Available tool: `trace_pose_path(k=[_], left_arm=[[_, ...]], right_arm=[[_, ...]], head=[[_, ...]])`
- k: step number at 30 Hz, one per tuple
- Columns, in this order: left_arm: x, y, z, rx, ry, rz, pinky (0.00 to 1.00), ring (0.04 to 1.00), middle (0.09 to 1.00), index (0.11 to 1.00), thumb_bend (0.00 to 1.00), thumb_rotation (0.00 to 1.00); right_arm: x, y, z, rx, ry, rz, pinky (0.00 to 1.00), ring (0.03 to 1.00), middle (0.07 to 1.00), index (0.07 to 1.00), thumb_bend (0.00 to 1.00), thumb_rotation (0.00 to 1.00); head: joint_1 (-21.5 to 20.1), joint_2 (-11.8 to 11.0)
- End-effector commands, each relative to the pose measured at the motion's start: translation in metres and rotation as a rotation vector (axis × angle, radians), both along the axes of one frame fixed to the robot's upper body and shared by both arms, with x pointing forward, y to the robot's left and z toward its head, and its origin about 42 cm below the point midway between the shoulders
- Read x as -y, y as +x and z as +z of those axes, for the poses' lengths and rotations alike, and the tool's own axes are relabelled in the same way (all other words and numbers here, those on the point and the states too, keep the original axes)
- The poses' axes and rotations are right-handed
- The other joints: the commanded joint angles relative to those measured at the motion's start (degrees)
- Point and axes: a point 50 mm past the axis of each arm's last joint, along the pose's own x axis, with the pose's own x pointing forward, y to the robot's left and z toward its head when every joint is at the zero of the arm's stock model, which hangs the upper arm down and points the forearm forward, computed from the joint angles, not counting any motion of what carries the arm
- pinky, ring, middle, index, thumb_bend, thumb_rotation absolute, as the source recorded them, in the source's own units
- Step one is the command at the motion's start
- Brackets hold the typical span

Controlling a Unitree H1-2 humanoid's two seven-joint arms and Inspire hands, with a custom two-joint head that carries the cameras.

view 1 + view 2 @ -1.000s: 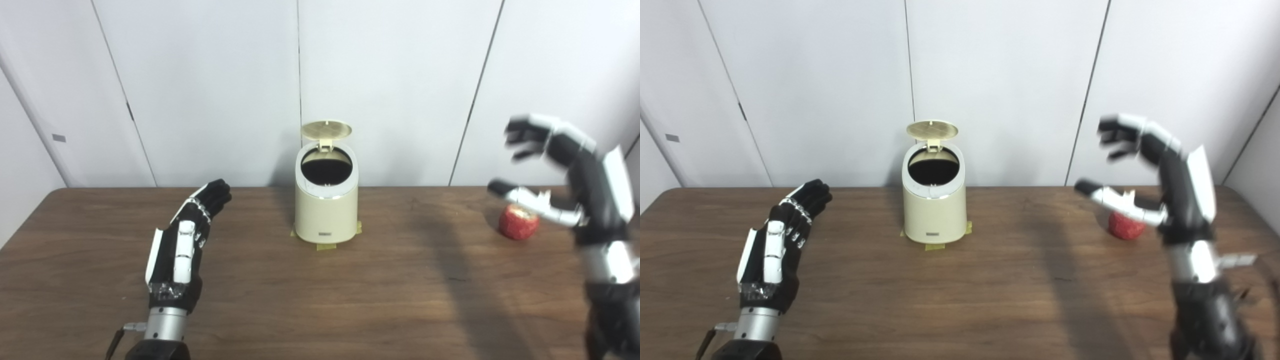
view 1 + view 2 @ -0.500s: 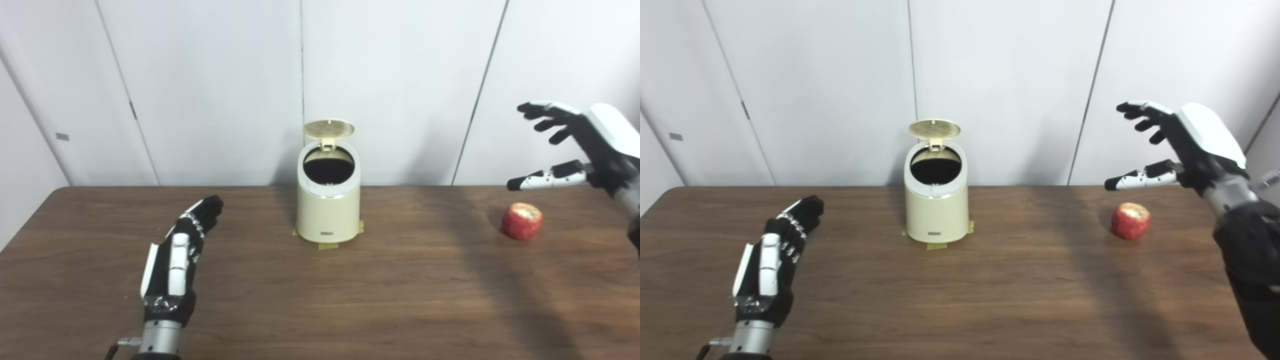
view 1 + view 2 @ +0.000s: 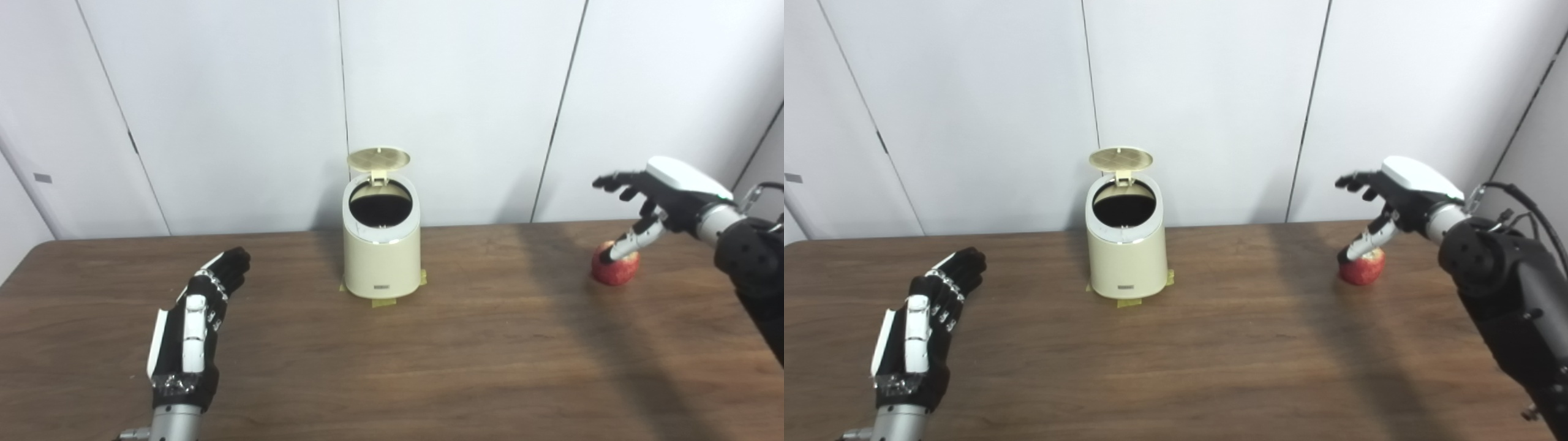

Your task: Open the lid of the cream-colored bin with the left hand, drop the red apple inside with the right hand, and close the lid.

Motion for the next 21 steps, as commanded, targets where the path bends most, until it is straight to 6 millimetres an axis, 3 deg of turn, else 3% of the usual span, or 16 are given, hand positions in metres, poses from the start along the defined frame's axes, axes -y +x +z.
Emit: trace_pose_path(k=[1,7,14,21], left_arm=[[0.002,0.003,0.017,0.091,0.01,0.021,0.92,0.854,0.807,0.768,0.55,0.91],[0.001,0.004,0.017,0.091,0.003,0.022,0.92,0.85,0.809,0.771,0.55,0.91],[0.0,0.003,0.018,0.095,0.01,0.016,0.9,0.841,0.807,0.77,0.56,0.9],[-0.001,0.004,0.017,0.09,0.013,0.022,0.93,0.849,0.807,0.766,0.58,0.9]], right_arm=[[0.007,0.01,0.03,0.092,-0.039,0.003,0.62,0.822,0.865,0.833,0.95,0.25],[0.013,0.024,0.014,0.025,-0.082,-0.031,0.66,0.833,0.865,0.822,0.97,0.28],[0.017,0.041,-0.003,-0.044,-0.127,-0.044,0.6,0.783,0.871,0.813,1.0,0.34],[0.019,0.041,-0.013,-0.067,-0.116,-0.03,0.65,0.811,0.863,0.808,1.0,0.37]], head=[[-0.2,0.1],[-0.6,0.2],[-0.8,0.5],[-0.8,0.7]])
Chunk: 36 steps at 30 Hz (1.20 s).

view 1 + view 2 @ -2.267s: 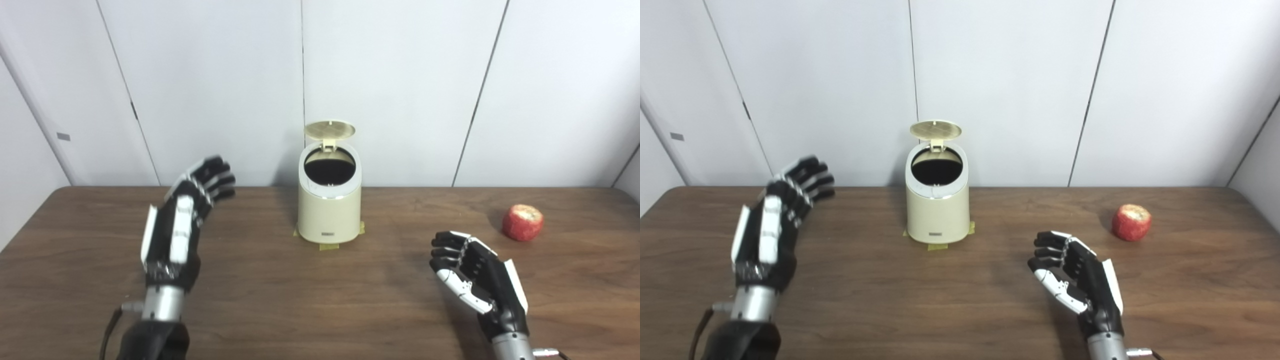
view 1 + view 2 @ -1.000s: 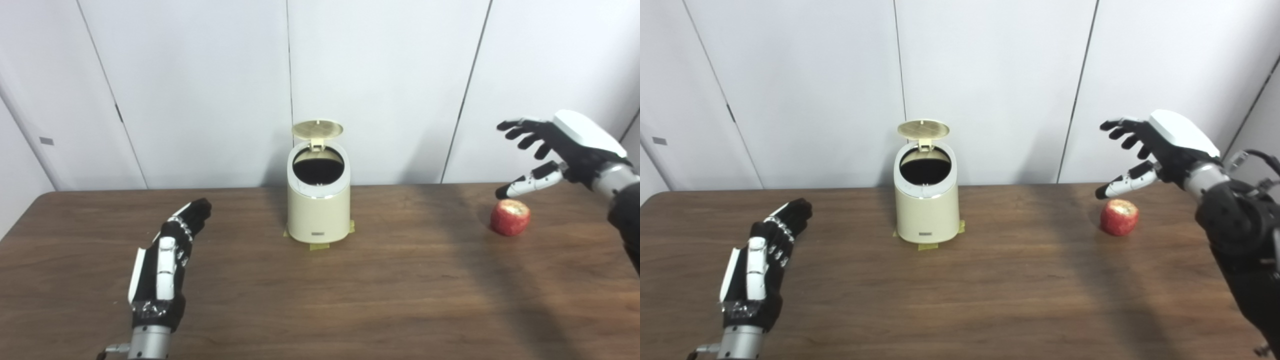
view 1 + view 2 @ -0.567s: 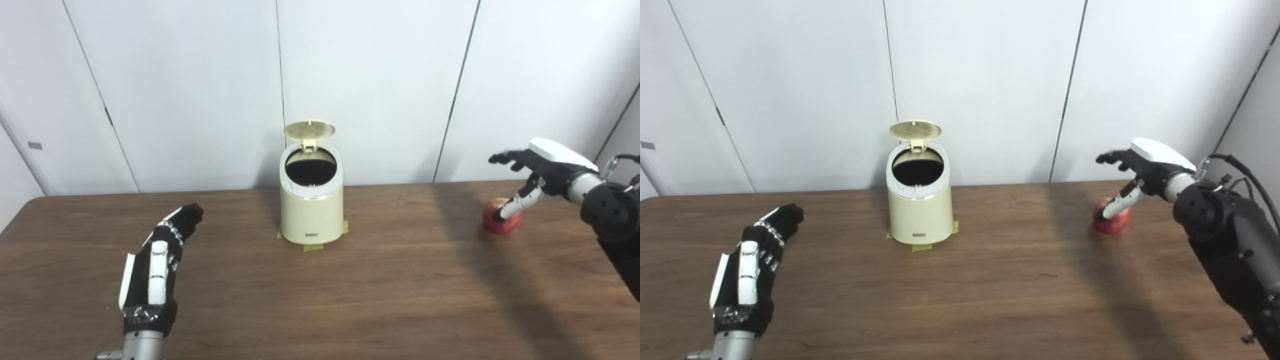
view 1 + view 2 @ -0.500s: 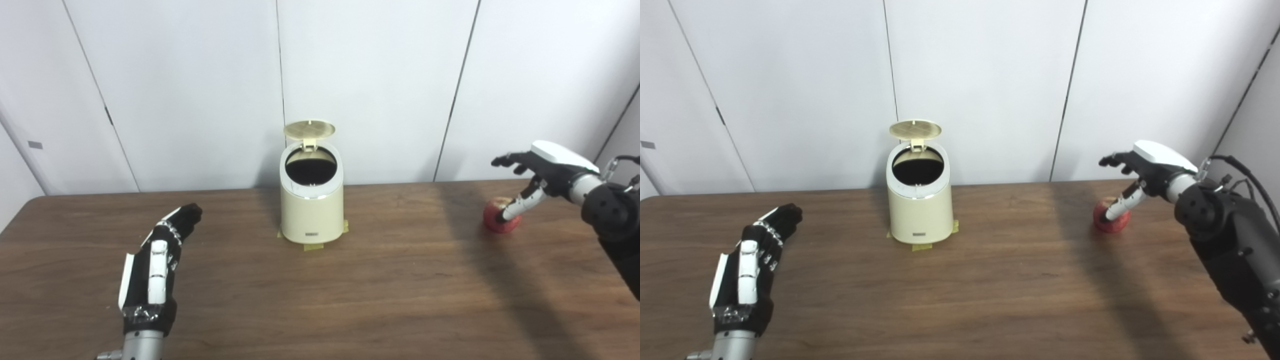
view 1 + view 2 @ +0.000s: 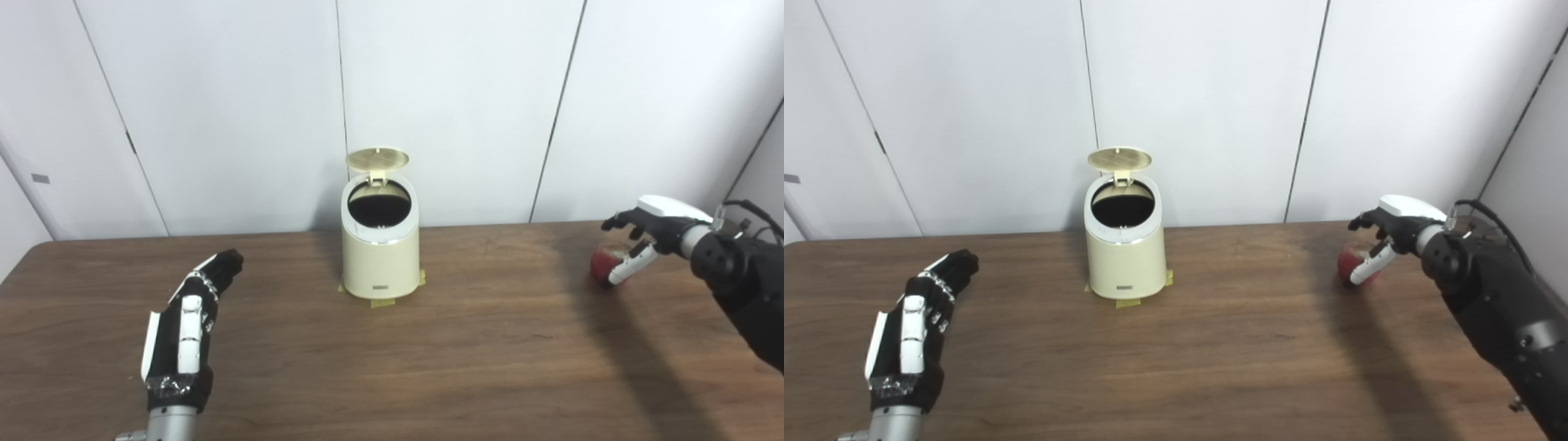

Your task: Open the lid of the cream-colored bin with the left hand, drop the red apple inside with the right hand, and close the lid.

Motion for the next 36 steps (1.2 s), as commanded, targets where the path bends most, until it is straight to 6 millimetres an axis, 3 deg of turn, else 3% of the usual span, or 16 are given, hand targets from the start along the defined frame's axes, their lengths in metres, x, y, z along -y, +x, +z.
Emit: trace_pose_path(k=[1,8,16,19,29,34,36], left_arm=[[0.001,0.004,0.017,0.088,0.01,-0.012,0.93,0.849,0.807,0.767,0.58,0.9],[0.0,0.006,0.016,0.093,0.009,-0.013,0.89,0.837,0.803,0.765,0.56,0.9],[0.001,0.004,0.017,0.091,0.006,-0.008,0.88,0.838,0.802,0.764,0.57,0.89],[0.002,0.003,0.019,0.09,0.003,-0.005,0.87,0.835,0.8,0.763,0.57,0.89],[0.001,0.002,0.02,0.101,0.002,-0.001,0.87,0.828,0.795,0.763,0.57,0.89],[0.0,0.001,0.021,0.101,0.003,-0.001,0.89,0.838,0.795,0.759,0.58,0.88],[0.0,0.0,0.021,0.102,0.002,-0.002,0.89,0.837,0.798,0.762,0.58,0.88]], right_arm=[[0.004,0.006,0.031,0.099,-0.016,0.013,0.65,0.811,0.862,0.806,1.0,0.37],[0.004,0.005,0.022,0.085,-0.033,0.033,0.64,0.818,0.88,0.814,1.0,0.35],[-0.002,0.01,0.02,0.002,-0.101,0.038,0.65,0.812,0.88,0.812,0.98,0.39],[-0.003,0.012,0.017,-0.037,-0.124,0.032,0.66,0.805,0.86,0.803,0.97,0.35],[-0.001,0.019,0.006,-0.106,-0.164,0.022,0.91,0.887,0.876,0.798,0.94,0.32],[0.002,0.022,0.001,-0.121,-0.159,0.011,0.92,0.887,0.873,0.797,0.94,0.32],[0.003,0.022,0.0,-0.124,-0.154,-0.001,0.84,0.874,0.872,0.799,0.92,0.31]], head=[[0.0,0.0],[0.0,0.0],[0.2,0.4],[0.2,0.6],[0.3,1.0],[0.2,1.2],[0.2,1.3]])
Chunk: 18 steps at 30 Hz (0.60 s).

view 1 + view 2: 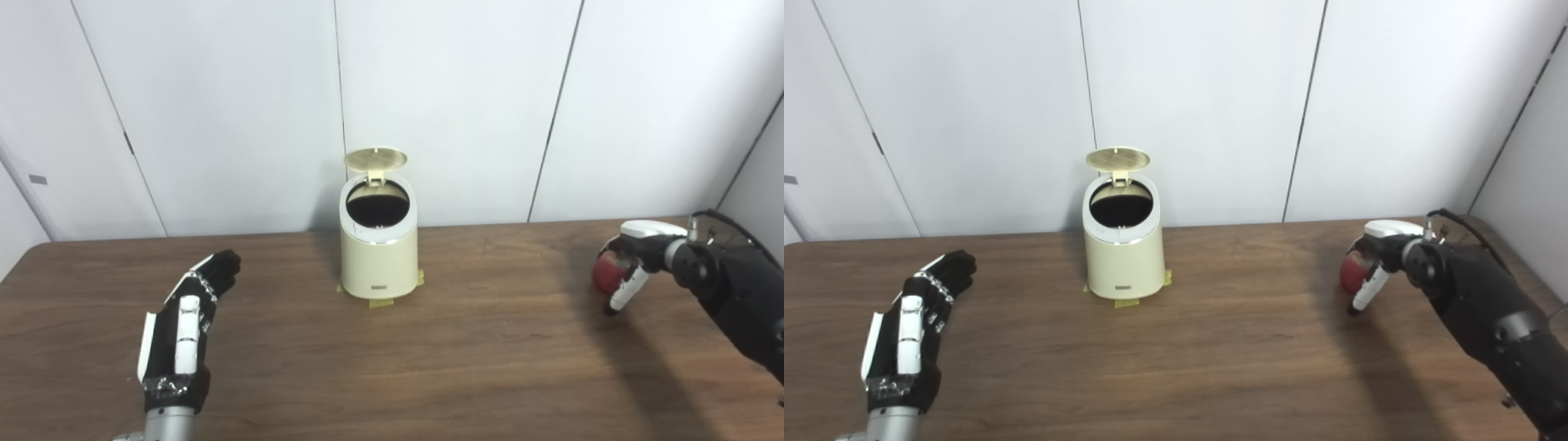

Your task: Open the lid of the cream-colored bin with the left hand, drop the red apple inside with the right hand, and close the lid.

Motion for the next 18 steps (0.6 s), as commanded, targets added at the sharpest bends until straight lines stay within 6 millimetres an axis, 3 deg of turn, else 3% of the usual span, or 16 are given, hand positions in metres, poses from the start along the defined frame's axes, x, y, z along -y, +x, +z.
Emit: trace_pose_path(k=[1,3,4,8,10,13,14,16,18], left_arm=[[0.001,0.0,0.019,0.093,0.005,-0.01,0.89,0.836,0.799,0.763,0.58,0.88],[0.001,0.0,0.02,0.09,0.005,-0.007,0.88,0.831,0.794,0.761,0.58,0.88],[0.001,0.0,0.02,0.089,0.005,-0.007,0.87,0.83,0.792,0.759,0.58,0.88],[0.002,-0.001,0.02,0.092,0.007,-0.003,0.86,0.827,0.79,0.756,0.57,0.88],[0.002,-0.001,0.02,0.091,0.007,0.0,0.86,0.824,0.79,0.755,0.58,0.88],[0.001,0.0,0.02,0.091,0.004,0.0,0.86,0.822,0.789,0.757,0.58,0.88],[0.001,0.0,0.019,0.09,0.002,-0.003,0.86,0.82,0.788,0.757,0.58,0.88],[0.0,0.0,0.019,0.089,0.002,-0.005,0.86,0.822,0.788,0.758,0.58,0.87],[0.0,0.0,0.019,0.086,0.007,-0.003,0.86,0.826,0.789,0.756,0.58,0.87]], right_arm=[[0.003,0.01,0.029,0.067,-0.011,-0.007,0.81,0.868,0.872,0.8,0.92,0.3],[0.004,0.01,0.029,0.068,-0.01,-0.006,0.78,0.86,0.871,0.8,0.91,0.29],[0.005,0.01,0.03,0.07,-0.013,-0.003,0.85,0.871,0.875,0.795,0.91,0.3],[0.005,0.009,0.031,0.098,-0.02,0.019,0.97,0.898,0.875,0.768,0.88,0.25],[0.005,0.009,0.031,0.116,-0.006,0.028,0.9,0.858,0.849,0.748,0.86,0.18],[0.008,0.008,0.029,0.178,0.025,0.058,0.67,0.732,0.76,0.661,0.84,0.08],[0.009,0.007,0.027,0.208,0.037,0.074,0.64,0.714,0.743,0.642,0.83,0.06],[0.012,0.006,0.024,0.271,0.068,0.093,0.56,0.617,0.66,0.522,0.58,0.11],[0.013,0.005,0.021,0.312,0.08,0.094,0.5,0.546,0.561,0.475,0.54,0.03]], head=[[-0.1,0.2],[-0.1,0.2],[-0.1,0.2],[0.1,0.3],[0.1,0.3],[0.1,0.3],[0.2,0.3],[0.2,0.3],[0.2,0.4]])
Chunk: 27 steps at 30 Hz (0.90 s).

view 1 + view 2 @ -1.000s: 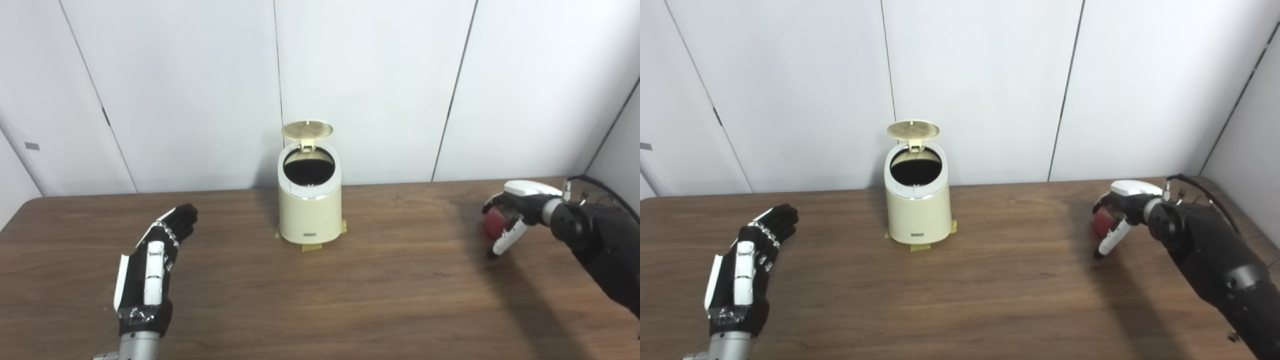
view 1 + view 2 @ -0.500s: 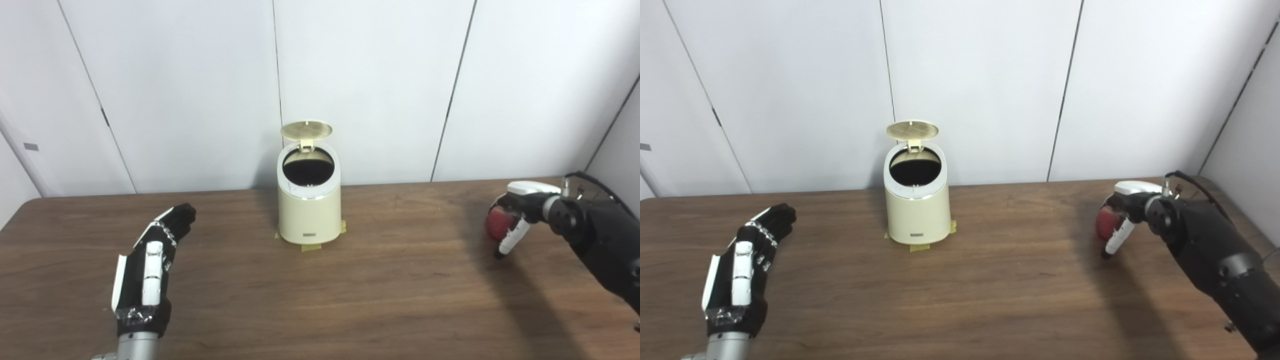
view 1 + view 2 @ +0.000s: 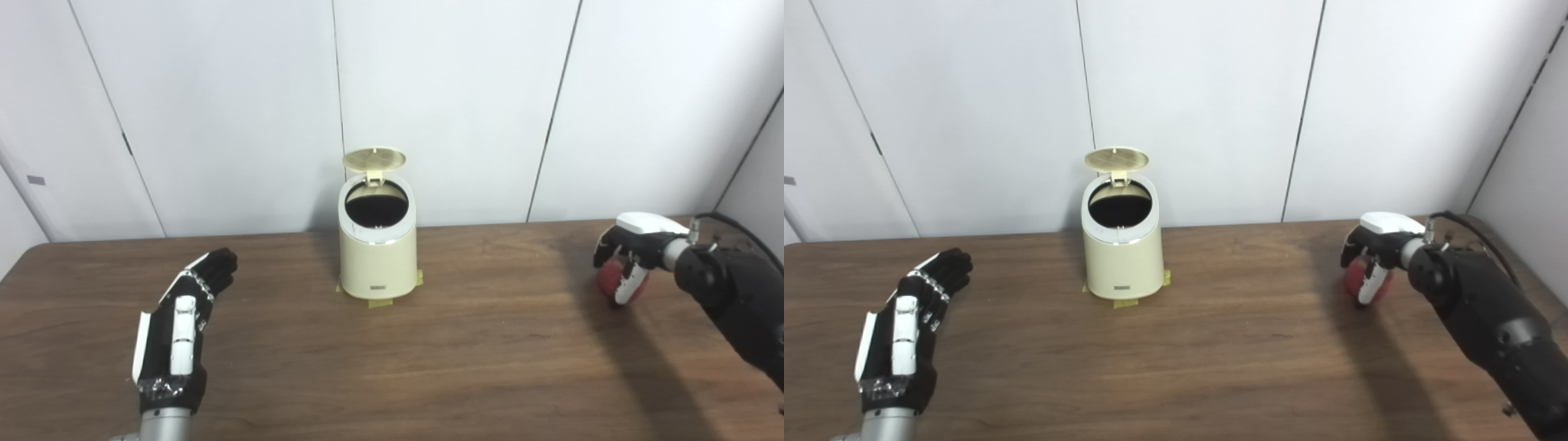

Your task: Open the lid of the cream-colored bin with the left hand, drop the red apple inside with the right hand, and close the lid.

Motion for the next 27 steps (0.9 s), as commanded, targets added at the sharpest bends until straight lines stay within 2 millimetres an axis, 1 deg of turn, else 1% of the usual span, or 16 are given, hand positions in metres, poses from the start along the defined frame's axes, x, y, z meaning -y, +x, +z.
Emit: trace_pose_path(k=[1,2,4,6,11,13,15,16,17,19,22,23,25,27], left_arm=[[0.0,0.003,0.015,0.07,0.01,-0.008,0.86,0.826,0.789,0.756,0.58,0.88],[0.0,0.003,0.015,0.069,0.012,-0.009,0.86,0.826,0.79,0.757,0.59,0.88],[-0.001,0.003,0.015,0.068,0.015,-0.012,0.86,0.829,0.791,0.758,0.59,0.88],[-0.001,0.003,0.015,0.068,0.012,-0.013,0.85,0.825,0.791,0.758,0.59,0.88],[0.0,0.003,0.014,0.071,0.011,-0.017,0.84,0.825,0.792,0.76,0.58,0.88],[0.0,0.003,0.013,0.07,0.012,-0.018,0.83,0.823,0.792,0.759,0.58,0.88],[0.0,0.004,0.013,0.07,0.012,-0.02,0.84,0.825,0.793,0.758,0.58,0.88],[0.001,0.004,0.013,0.068,0.013,-0.019,0.84,0.825,0.793,0.757,0.58,0.88],[0.001,0.004,0.013,0.067,0.014,-0.018,0.83,0.823,0.793,0.757,0.58,0.88],[0.002,0.004,0.013,0.065,0.017,-0.018,0.83,0.824,0.793,0.756,0.58,0.88],[0.003,0.004,0.013,0.069,0.022,-0.019,0.83,0.823,0.791,0.755,0.57,0.89],[0.003,0.004,0.013,0.069,0.023,-0.018,0.83,0.825,0.793,0.757,0.57,0.89],[0.004,0.004,0.014,0.068,0.023,-0.017,0.83,0.828,0.794,0.76,0.57,0.89],[0.004,0.005,0.014,0.07,0.02,-0.021,0.83,0.828,0.796,0.762,0.56,0.89]], right_arm=[[0.005,0.009,0.027,0.126,0.003,-0.006,0.48,0.524,0.542,0.468,0.53,0.01],[0.004,0.01,0.027,0.134,-0.005,-0.015,0.44,0.505,0.525,0.467,0.53,0.01],[0.002,0.01,0.027,0.148,-0.017,-0.024,0.41,0.487,0.512,0.471,0.53,0.0],[0.0,0.009,0.027,0.152,-0.024,-0.03,0.36,0.436,0.467,0.493,0.53,0.0],[-0.001,0.007,0.029,0.156,-0.034,-0.023,0.32,0.385,0.415,0.507,0.53,0.0],[-0.001,0.006,0.031,0.153,-0.048,-0.021,0.31,0.379,0.41,0.508,0.53,0.0],[-0.002,0.006,0.033,0.148,-0.062,-0.022,0.28,0.348,0.4,0.507,0.53,0.0],[-0.004,0.006,0.036,0.141,-0.058,-0.022,0.27,0.341,0.398,0.507,0.53,0.0],[-0.005,0.006,0.039,0.132,-0.043,-0.021,0.25,0.322,0.435,0.496,0.53,0.0],[-0.01,0.005,0.047,0.126,-0.024,0.0,0.25,0.336,0.403,0.503,0.53,0.0],[-0.023,0.005,0.065,0.124,-0.022,0.064,0.32,0.39,0.42,0.498,0.53,0.0],[-0.028,0.006,0.072,0.127,-0.018,0.082,0.28,0.356,0.404,0.498,0.53,0.0],[-0.033,0.006,0.08,0.133,-0.017,0.103,0.27,0.341,0.393,0.497,0.52,0.0],[-0.038,0.007,0.089,0.151,-0.034,0.133,0.3,0.365,0.402,0.493,0.53,0.0]], head=[[-0.1,0.0],[-0.1,0.1],[-0.2,0.1],[-0.2,0.1],[-0.3,0.1],[-0.2,0.1],[-0.2,0.1],[-0.1,0.0],[-0.1,0.1],[-0.1,0.1],[-0.2,0.1],[-0.2,0.0],[-0.2,0.0],[-0.1,0.0]])
